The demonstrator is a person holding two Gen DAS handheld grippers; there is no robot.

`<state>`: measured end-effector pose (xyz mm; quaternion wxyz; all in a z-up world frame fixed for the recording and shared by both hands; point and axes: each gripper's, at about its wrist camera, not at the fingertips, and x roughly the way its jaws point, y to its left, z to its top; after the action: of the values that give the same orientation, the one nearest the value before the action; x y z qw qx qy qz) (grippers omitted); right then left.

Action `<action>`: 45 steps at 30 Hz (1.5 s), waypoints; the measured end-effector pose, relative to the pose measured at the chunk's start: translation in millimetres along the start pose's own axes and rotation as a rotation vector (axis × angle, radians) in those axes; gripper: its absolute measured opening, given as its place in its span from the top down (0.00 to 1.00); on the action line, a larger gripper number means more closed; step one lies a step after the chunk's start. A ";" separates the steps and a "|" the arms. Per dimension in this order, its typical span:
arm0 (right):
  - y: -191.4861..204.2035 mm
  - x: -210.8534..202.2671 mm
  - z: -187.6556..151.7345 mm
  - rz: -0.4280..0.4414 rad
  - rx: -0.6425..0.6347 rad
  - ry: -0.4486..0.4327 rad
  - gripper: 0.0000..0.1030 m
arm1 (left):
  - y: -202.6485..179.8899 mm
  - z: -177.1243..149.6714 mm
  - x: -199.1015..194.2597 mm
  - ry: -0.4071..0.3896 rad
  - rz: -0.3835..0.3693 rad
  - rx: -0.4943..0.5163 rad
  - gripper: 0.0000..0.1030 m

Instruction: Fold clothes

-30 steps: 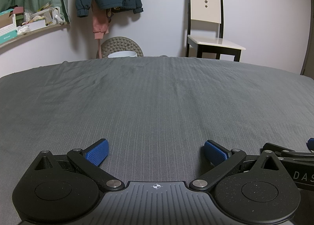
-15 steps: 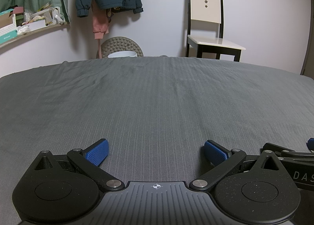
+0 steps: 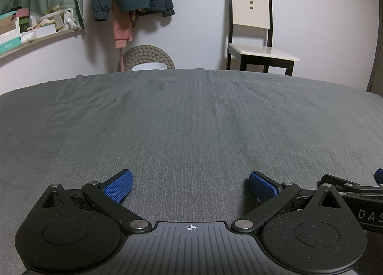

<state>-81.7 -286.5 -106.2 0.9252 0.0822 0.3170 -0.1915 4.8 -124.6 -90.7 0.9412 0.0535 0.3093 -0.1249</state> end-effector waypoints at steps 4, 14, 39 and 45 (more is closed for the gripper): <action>-0.2 -0.2 -0.1 0.000 0.000 0.000 0.00 | -0.3 -0.6 -0.5 0.000 0.000 0.000 0.00; -0.8 -0.5 1.0 -0.001 0.000 -0.002 0.00 | -3.0 -1.3 -0.1 0.000 0.005 0.006 0.00; -95.7 -86.2 26.9 0.086 0.131 -0.239 0.00 | 163.6 82.9 -451.7 -0.576 0.060 -0.009 0.00; -82.7 -93.4 20.1 0.036 -0.011 -0.289 0.00 | 214.5 66.1 -577.9 -0.548 0.324 0.031 0.00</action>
<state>-172.0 -339.3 -35.2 0.9650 0.0542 0.1799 -0.1829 -349.3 187.0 311.6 0.9962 0.0807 0.0295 0.0122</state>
